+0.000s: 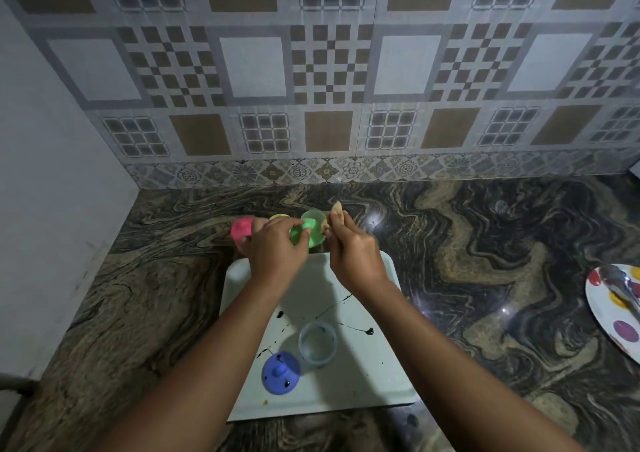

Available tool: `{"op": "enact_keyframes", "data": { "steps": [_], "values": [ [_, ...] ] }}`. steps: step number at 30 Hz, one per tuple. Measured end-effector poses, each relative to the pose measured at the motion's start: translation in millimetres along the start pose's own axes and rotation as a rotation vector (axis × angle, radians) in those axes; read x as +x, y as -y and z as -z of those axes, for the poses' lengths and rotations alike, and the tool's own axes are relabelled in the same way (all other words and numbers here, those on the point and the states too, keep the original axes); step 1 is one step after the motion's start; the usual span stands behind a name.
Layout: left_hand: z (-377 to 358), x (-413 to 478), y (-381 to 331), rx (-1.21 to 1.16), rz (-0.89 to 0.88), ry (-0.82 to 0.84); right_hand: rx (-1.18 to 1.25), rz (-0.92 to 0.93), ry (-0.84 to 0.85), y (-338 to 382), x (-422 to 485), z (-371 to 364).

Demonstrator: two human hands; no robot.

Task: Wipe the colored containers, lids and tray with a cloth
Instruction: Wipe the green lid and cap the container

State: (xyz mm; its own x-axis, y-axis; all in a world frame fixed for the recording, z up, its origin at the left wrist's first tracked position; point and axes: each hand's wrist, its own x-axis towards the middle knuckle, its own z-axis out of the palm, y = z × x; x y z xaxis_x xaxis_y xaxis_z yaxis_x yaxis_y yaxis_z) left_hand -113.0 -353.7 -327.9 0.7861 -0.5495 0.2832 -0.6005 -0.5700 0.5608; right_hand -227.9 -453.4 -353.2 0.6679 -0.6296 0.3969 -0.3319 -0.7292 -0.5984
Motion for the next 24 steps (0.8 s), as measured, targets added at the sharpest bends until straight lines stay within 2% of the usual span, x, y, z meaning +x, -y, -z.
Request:
{"op": "enact_keyframes", "data": {
  "steps": [11, 24],
  "values": [
    [-55.4, 62.3, 7.1, 0.004, 0.022, 0.085, 0.061, -0.205, 0.006, -36.9, 41.6, -19.6],
    [-79.5, 65.1, 17.6, 0.150, -0.071, 0.117, 0.116, -0.282, -0.017, -37.1, 47.4, -25.1]
  ]
}}
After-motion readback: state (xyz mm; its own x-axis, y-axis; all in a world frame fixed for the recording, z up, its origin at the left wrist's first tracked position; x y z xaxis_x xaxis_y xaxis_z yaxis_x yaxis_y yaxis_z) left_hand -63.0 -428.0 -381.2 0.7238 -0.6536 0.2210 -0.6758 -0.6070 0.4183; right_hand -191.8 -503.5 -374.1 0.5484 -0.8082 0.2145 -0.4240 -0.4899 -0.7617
